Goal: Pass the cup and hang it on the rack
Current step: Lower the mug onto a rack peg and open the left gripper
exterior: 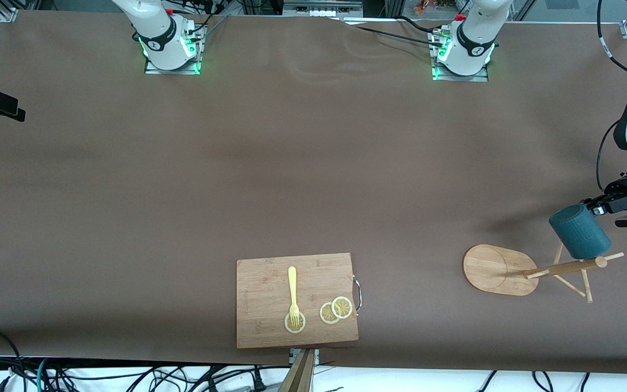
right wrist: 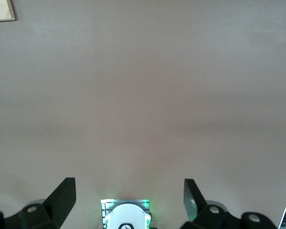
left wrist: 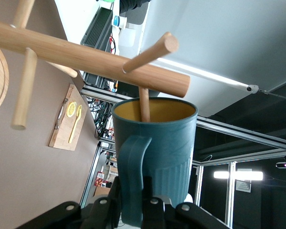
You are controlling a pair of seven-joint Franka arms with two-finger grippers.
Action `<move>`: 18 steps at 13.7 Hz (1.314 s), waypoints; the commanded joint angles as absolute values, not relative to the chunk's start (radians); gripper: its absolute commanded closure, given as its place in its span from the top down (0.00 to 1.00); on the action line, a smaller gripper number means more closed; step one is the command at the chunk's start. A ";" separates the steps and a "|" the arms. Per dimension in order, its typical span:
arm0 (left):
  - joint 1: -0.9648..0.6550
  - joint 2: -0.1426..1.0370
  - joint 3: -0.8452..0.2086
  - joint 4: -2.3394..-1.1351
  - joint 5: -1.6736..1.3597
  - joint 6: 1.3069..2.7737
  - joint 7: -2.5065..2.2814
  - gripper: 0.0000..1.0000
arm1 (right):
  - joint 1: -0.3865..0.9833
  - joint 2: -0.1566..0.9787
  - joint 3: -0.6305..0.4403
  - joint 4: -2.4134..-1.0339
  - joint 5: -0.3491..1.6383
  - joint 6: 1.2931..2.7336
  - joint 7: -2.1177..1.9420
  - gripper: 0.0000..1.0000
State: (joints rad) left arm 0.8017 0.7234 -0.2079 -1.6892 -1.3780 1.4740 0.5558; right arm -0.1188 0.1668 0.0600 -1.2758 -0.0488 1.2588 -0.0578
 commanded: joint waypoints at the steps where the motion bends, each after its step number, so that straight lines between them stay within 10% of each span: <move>1: 0.798 0.768 -0.212 -1.634 -1.393 1.454 0.535 0.00 | -0.130 0.147 0.063 -1.298 -0.043 1.270 -0.078 1.00; 5: 0.798 0.798 -0.212 -1.618 -1.397 1.454 0.538 0.03 | -0.130 0.147 0.063 -1.298 -0.043 1.270 -0.078 1.00; 8: 0.798 0.818 -0.210 -1.614 -1.407 1.454 0.537 0.53 | -0.130 0.147 0.063 -1.298 -0.043 1.270 -0.078 1.00; 11: 0.796 0.824 -0.193 -1.591 -1.397 1.456 0.563 0.56 | -0.130 0.147 0.063 -1.298 -0.043 1.270 -0.078 1.00; 13: 0.802 0.822 -0.190 -1.589 -1.393 1.454 0.566 1.00 | -0.130 0.147 0.063 -1.298 -0.043 1.270 -0.078 1.00; 18: 0.841 0.712 -0.166 -1.569 -1.147 1.451 0.595 1.00 | -0.132 0.147 0.063 -1.298 -0.043 1.270 -0.078 1.00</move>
